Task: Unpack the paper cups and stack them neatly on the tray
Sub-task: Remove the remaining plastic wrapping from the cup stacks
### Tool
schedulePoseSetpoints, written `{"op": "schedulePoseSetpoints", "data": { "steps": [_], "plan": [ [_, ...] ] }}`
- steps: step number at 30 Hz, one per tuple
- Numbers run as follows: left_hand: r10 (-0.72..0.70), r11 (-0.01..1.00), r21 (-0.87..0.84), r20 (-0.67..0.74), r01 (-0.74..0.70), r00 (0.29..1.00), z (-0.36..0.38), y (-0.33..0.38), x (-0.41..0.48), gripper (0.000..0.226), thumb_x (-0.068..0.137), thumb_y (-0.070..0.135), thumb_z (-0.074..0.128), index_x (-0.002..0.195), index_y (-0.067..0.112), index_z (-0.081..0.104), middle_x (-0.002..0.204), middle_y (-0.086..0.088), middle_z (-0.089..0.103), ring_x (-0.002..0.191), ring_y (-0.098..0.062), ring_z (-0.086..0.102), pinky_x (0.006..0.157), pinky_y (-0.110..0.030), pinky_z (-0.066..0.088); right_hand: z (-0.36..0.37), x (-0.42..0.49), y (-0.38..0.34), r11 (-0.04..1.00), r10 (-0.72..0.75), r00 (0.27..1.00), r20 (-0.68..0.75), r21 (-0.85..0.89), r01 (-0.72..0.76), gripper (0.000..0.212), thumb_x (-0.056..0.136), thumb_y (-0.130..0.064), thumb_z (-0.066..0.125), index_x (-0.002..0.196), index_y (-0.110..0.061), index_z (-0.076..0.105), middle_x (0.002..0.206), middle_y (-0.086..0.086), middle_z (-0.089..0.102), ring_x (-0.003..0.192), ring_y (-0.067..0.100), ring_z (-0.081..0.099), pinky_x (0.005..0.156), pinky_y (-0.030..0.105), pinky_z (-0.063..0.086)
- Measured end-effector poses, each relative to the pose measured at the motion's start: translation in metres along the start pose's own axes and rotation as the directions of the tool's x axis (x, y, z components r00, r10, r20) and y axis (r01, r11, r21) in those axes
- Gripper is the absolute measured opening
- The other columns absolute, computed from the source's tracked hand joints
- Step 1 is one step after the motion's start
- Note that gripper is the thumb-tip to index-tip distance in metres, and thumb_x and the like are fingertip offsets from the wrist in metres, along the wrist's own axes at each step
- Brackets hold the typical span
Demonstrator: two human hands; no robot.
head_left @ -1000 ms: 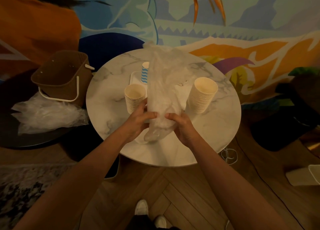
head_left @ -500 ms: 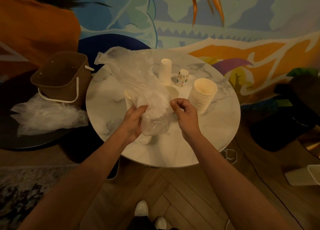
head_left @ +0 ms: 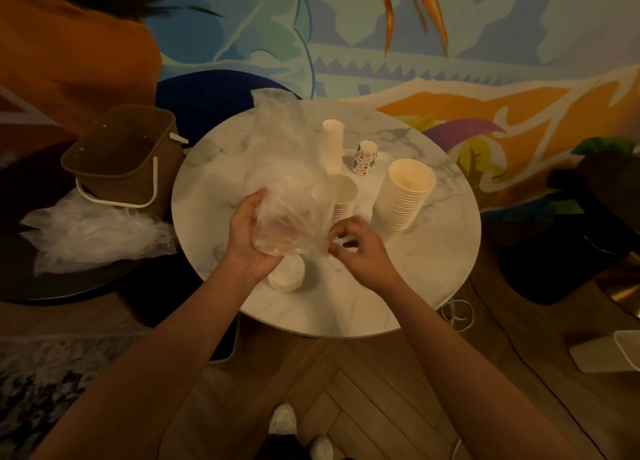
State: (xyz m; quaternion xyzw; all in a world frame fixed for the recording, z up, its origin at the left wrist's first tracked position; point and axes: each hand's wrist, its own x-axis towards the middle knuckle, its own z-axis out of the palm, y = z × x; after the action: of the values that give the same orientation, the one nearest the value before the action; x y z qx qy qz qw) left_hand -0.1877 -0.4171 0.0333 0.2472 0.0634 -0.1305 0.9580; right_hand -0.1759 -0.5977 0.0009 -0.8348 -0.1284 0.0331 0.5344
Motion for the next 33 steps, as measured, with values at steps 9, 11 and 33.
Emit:
{"op": "schedulePoseSetpoints", "data": {
  "steps": [9, 11, 33],
  "plan": [
    [-0.012, 0.997, 0.077, -0.006, 0.013, 1.0, 0.001, -0.005, -0.001, 0.072, 0.048, 0.027, 0.086, 0.112, 0.002, 0.064, 0.11, -0.018, 0.066, 0.1, -0.032, 0.065, 0.091, -0.044, 0.051, 0.004, 0.027, -0.044, 0.949, 0.044, 0.975, -0.22, 0.314, 0.028, 0.024, 0.08, -0.01, 0.072, 0.092, -0.027, 0.06, 0.096, -0.009, 0.063, 0.083, 0.009, 0.057, 0.081, 0.025, 0.05],
    [0.016, 0.999, 0.04, -0.025, -0.015, 1.0, 0.001, -0.001, 0.001, 0.077, 0.045, 0.027, 0.087, 0.113, 0.003, 0.061, 0.108, -0.018, 0.065, 0.099, -0.032, 0.064, 0.09, -0.043, 0.051, 0.008, 0.024, -0.039, 0.948, 0.035, 0.967, -0.252, 0.315, 0.048, 0.027, 0.08, 0.002, 0.068, 0.083, -0.024, 0.063, 0.087, -0.007, 0.064, 0.078, 0.004, 0.058, 0.08, 0.021, 0.05],
    [-0.053, 0.983, 0.169, -0.116, 0.072, 0.992, -0.003, -0.002, 0.002, 0.045, 0.076, 0.024, 0.059, 0.116, 0.005, 0.059, 0.104, -0.015, 0.066, 0.093, -0.027, 0.065, 0.09, -0.043, 0.05, 0.008, 0.032, -0.055, 0.972, -0.037, 0.99, -0.14, 0.226, 0.068, 0.03, 0.072, -0.017, 0.079, 0.094, -0.024, 0.06, 0.096, -0.001, 0.062, 0.085, 0.007, 0.057, 0.074, 0.019, 0.049]
  ]
}}
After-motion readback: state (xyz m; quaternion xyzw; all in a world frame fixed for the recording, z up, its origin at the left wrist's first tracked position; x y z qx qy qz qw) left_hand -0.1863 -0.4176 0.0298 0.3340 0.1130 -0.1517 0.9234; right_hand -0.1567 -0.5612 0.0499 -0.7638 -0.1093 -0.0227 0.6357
